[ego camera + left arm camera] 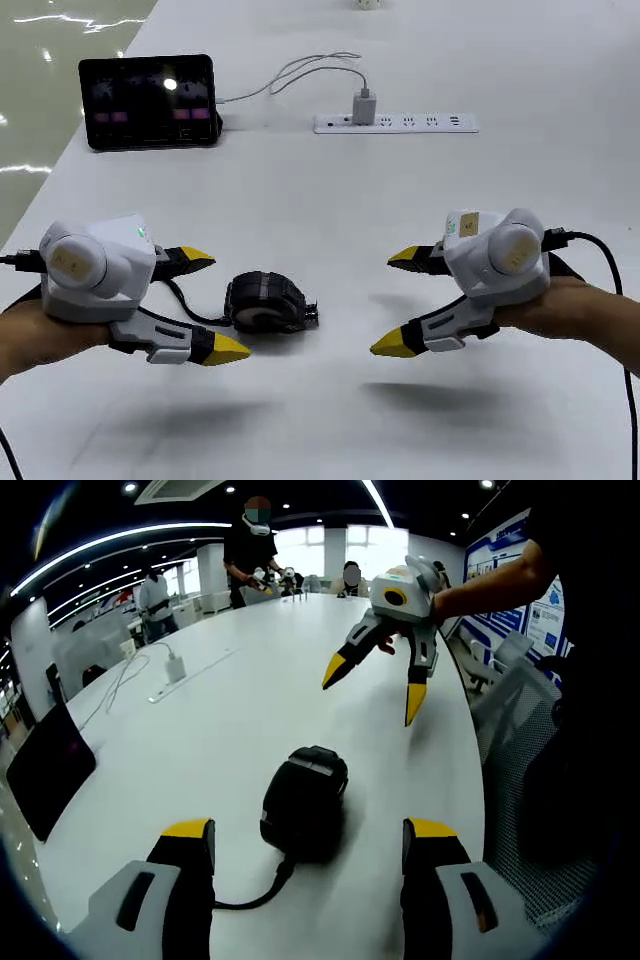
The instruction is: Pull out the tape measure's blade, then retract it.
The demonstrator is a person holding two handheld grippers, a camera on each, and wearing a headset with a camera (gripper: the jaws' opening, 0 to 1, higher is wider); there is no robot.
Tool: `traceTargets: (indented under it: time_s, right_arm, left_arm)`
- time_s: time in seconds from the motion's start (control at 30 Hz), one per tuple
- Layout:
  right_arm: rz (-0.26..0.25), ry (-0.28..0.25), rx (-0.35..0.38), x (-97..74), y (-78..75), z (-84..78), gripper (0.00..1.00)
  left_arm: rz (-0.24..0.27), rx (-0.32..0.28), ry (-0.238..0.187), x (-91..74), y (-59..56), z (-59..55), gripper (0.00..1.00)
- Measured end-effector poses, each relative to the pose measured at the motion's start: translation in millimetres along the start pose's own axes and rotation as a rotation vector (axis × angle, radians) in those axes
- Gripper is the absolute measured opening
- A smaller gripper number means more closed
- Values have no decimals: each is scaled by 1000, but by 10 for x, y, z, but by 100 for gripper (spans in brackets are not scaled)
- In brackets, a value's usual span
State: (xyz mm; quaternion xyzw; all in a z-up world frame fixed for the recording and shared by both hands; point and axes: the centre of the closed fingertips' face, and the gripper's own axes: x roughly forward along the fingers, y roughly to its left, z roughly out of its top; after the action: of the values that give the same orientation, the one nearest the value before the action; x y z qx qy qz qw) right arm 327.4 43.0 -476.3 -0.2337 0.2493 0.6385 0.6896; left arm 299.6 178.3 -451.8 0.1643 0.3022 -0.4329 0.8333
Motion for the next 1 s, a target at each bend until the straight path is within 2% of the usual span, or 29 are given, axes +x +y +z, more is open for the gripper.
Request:
traceTargets:
  time_s: [0.2,0.77,1.0]
  right_arm:
    - [22,1,-15,122,2,58,64]
    - [90,2,-65,410,84,154,47]
    - [117,-3,-92,530,119,194,39]
  left_arm:
    - [-31,23,26,48,7,-4,64]
    - [-93,87,88,199,10,-26,49]
    - [-109,92,105,232,27,-50,42]
